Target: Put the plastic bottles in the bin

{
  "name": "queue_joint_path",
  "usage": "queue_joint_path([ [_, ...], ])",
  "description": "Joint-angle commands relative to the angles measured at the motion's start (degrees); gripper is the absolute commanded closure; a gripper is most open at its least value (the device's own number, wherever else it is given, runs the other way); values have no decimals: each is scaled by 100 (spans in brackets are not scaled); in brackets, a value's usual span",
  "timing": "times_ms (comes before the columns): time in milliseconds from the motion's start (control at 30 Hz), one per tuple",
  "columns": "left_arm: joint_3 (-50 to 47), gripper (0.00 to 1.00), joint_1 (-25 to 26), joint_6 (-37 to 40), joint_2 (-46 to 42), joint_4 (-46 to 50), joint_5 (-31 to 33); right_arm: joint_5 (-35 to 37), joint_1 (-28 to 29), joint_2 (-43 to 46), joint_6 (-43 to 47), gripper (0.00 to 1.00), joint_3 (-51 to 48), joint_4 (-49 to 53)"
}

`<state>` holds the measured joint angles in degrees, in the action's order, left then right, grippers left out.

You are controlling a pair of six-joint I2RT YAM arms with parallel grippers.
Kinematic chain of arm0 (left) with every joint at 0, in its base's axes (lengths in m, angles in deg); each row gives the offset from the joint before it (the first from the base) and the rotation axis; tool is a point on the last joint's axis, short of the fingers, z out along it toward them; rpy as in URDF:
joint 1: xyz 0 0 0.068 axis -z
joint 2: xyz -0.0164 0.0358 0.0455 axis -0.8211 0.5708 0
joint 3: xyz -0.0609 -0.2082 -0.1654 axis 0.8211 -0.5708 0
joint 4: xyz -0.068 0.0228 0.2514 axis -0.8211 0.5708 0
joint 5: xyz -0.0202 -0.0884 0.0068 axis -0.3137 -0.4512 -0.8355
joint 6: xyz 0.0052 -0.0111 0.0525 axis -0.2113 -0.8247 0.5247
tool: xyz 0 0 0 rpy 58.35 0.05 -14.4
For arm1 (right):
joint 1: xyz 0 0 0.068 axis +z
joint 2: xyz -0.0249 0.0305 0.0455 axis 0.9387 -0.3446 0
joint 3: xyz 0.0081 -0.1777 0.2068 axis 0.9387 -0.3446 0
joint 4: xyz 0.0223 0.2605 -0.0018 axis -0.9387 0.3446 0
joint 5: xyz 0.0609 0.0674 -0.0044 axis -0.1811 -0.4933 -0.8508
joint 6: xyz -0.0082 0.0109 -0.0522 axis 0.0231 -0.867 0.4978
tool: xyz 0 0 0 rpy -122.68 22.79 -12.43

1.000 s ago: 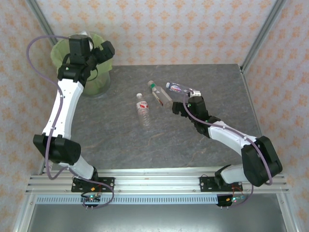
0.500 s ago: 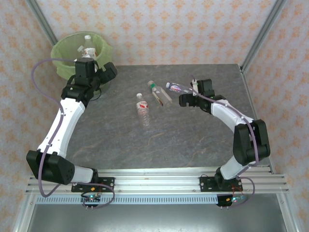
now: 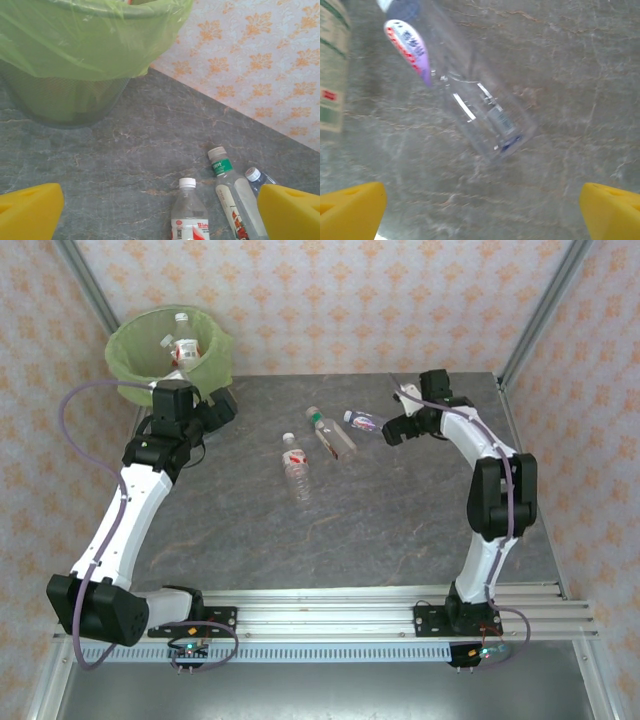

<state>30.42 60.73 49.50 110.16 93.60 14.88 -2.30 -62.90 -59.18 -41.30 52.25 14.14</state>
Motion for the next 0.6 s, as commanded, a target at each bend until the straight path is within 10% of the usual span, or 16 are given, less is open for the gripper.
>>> queue_joint_path([
  [0,-120,0,-18,124,-247,-11,373,-82,-33,-673,747,1,788,621],
  [567,-176,0,-21,295,-474,401,939,-322,-4,-2916,2057,1,3671,2752],
])
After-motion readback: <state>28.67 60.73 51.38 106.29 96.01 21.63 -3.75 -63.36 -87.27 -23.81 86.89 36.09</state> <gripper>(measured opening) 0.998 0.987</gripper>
